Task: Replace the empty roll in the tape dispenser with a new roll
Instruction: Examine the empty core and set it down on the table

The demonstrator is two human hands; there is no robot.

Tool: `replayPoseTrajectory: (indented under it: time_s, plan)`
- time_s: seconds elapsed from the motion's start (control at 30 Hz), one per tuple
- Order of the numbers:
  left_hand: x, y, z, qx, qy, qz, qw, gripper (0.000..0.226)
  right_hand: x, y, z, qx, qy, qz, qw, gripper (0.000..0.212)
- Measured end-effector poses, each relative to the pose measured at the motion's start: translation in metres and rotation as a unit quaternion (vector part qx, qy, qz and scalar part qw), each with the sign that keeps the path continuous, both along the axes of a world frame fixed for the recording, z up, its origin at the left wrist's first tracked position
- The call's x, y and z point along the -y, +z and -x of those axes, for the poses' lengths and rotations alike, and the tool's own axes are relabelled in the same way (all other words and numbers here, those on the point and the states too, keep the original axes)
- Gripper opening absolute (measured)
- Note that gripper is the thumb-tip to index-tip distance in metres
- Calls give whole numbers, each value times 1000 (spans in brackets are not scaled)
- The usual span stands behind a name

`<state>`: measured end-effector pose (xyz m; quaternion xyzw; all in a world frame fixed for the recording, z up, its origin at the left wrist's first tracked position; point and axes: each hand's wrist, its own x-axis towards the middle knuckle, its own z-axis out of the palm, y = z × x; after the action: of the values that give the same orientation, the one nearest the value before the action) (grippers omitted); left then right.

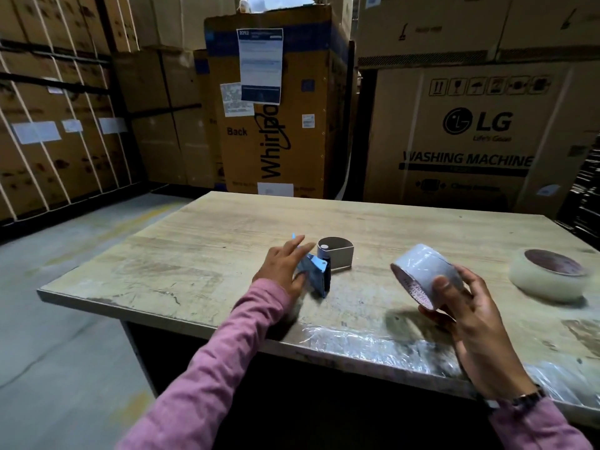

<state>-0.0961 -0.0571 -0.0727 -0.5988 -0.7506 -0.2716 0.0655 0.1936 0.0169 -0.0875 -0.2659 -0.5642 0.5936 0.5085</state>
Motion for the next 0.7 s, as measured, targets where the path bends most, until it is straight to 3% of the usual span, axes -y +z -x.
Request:
replayPoseTrajectory:
  time_s: [0.1,0.23,0.33,0.4,0.47,0.53,0.6,0.7]
  plan:
    - [-11,3,8,-55,-35,43,997,47,3,2,0,7,8,20,1000,89]
    - [-18,0,4,-101,23,25,994,42,6,7,1,-1,35,53,998,79]
    - [-24,1,-7,-127,66,33,989,44,7,10,2,10,22,57,998,101]
    - [-27,3,-14,-126,86,28,988,52,6,10,2,0,15,65,998,101]
    - [-25,3,-26,-139,101,-36,984,56,5,10,2,-15,10,70,997,98]
    - [-21,-1,-42,-156,56,-163,972,44,6,11,3,-19,14,77,997,94]
    - [-18,-6,-65,-92,-55,-255,961,35,8,13,3,-14,26,86,996,78]
    - [-11,-4,-104,221,-203,-181,937,33,9,14,2,2,43,95,995,61]
